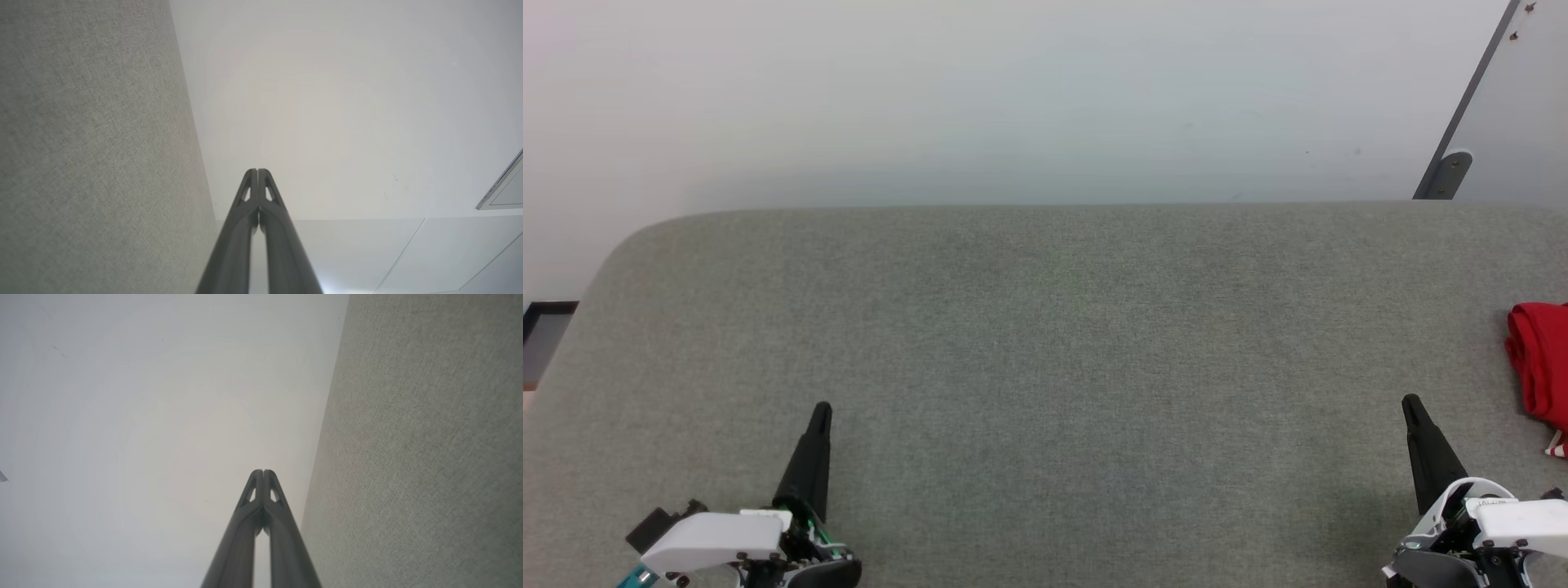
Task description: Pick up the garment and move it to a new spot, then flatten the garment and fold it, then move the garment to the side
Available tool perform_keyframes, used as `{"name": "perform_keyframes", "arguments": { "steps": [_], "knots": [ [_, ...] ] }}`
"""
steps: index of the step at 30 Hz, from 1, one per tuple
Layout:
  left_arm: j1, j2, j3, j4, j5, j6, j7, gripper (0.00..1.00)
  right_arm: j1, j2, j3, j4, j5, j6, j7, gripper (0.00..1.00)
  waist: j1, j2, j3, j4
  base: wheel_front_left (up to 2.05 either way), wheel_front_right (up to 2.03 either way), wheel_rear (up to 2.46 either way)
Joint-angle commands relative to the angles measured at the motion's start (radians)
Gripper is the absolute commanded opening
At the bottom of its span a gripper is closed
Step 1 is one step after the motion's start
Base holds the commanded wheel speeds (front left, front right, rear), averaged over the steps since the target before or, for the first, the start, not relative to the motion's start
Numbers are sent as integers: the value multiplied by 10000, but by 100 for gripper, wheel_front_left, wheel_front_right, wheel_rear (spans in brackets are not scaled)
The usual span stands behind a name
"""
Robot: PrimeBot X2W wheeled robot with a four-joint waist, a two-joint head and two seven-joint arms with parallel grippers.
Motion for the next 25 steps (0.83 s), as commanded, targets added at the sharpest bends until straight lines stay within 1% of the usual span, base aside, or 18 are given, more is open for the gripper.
{"name": "perform_keyframes", "arguments": {
  "steps": [1,25],
  "knots": [
    [-103,-16,26,22,52,20,19,0,-30,-13,9,1,51,-14,14,0,0,0,0,0,0,0,0],
    [-103,-21,33,22,59,22,26,0,-30,-13,9,0,51,-14,13,0,0,0,0,0,0,0,0]
  ]
}}
